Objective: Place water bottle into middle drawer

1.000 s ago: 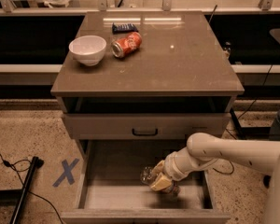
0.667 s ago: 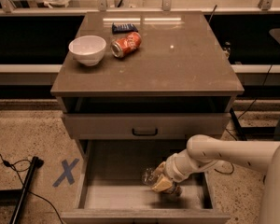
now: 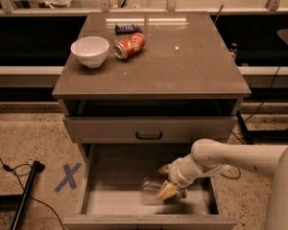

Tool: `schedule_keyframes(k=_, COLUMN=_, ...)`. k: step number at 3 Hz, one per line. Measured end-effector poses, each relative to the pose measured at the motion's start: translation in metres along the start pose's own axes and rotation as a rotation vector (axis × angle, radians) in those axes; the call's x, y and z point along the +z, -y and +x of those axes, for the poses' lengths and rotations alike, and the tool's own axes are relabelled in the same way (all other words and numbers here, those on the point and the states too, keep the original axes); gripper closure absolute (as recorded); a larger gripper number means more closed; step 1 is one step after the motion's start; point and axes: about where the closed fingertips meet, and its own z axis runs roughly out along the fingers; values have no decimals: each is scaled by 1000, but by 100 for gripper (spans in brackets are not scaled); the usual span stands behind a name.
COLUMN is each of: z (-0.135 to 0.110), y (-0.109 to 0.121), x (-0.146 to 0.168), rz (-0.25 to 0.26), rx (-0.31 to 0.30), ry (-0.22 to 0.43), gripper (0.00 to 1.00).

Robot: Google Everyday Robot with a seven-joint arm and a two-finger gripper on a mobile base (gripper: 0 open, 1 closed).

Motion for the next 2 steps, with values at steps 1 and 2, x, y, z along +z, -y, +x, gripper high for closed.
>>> schedule_keyframes(k=1, z=0, y=-1, x=1, rz=-2, rx=0, ry=0, gripper=0)
schedule_keyframes(k=2, z=0, y=-1, x=1, rz=-2, rx=0, ry=0, gripper=0)
